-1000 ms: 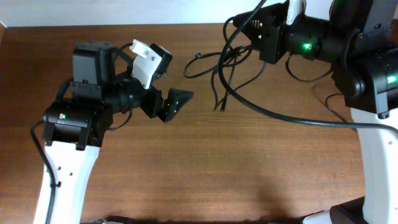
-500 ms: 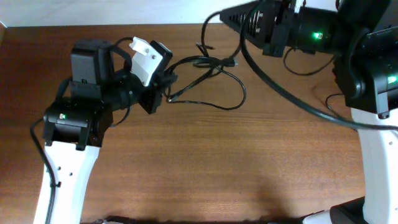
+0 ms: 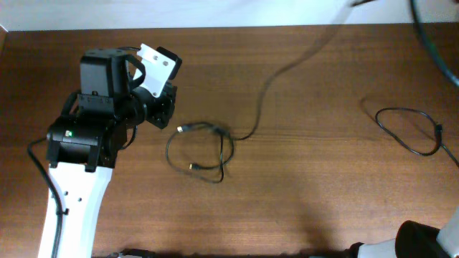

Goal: Untangle cables

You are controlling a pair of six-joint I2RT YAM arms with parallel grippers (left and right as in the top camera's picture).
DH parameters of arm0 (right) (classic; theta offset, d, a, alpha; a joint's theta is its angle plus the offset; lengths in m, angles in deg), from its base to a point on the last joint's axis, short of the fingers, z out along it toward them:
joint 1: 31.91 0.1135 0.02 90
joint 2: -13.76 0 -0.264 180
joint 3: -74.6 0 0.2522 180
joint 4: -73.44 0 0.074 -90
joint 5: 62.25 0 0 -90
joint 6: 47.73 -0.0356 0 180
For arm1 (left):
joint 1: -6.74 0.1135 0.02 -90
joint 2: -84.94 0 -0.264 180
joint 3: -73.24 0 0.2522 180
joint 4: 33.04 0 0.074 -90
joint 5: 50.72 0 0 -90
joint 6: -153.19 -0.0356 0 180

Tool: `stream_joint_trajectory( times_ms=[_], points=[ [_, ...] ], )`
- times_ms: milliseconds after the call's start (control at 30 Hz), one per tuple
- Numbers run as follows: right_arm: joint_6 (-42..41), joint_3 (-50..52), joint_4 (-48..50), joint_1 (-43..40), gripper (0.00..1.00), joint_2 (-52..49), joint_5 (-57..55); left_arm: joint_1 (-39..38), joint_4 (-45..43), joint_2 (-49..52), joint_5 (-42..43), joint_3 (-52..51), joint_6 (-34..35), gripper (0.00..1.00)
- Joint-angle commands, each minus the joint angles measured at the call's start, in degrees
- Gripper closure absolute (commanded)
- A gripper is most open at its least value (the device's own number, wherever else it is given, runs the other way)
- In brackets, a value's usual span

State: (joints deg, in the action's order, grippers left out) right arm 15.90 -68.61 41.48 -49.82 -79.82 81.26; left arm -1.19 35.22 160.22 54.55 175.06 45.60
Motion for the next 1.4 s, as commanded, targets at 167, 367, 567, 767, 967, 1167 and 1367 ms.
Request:
stream_joint_trajectory(
  times_ms=[167,367,567,767,967,1167,1367],
  points=[
    [0.6,-1.0,-3.8,-24.6,0.96,-1.2,-4.5,0.2,1.8,0.1,-0.6,0.7,0.2,0.05],
    [21.7,-1.0,-20.2,-32.0,0.96,-5.8,-33.8,0.2,6.5,0.1,12.7,0.7,0.2,0.01],
    [21.5,-1.0,-29.9,-32.0,0.81,-15.2,-54.8,0.2,6.5,0.1,20.6,0.7,0.2,0.01],
    [21.4,-1.0,-26.8,-30.3,0.01,-15.0,-36.6,0.2,6.5,0.1,23.6,0.7,0.2,0.01],
    [21.9,-1.0,-31.4,-16.5,0.01,-14.9,-24.9,0.2,6.7,0.1,23.6,0.7,0.2,0.01],
    [44.9,0.7,-50.3,-8.8,0.01,-22.3,-38.0,0.2,6.7,0.1,23.6,0.7,0.2,0.01],
    [36.0,10.8,-52.8,-9.1,0.01,-26.8,-46.8,0.2,5.6,0.1,23.3,0.7,0.2,0.01]
  ],
)
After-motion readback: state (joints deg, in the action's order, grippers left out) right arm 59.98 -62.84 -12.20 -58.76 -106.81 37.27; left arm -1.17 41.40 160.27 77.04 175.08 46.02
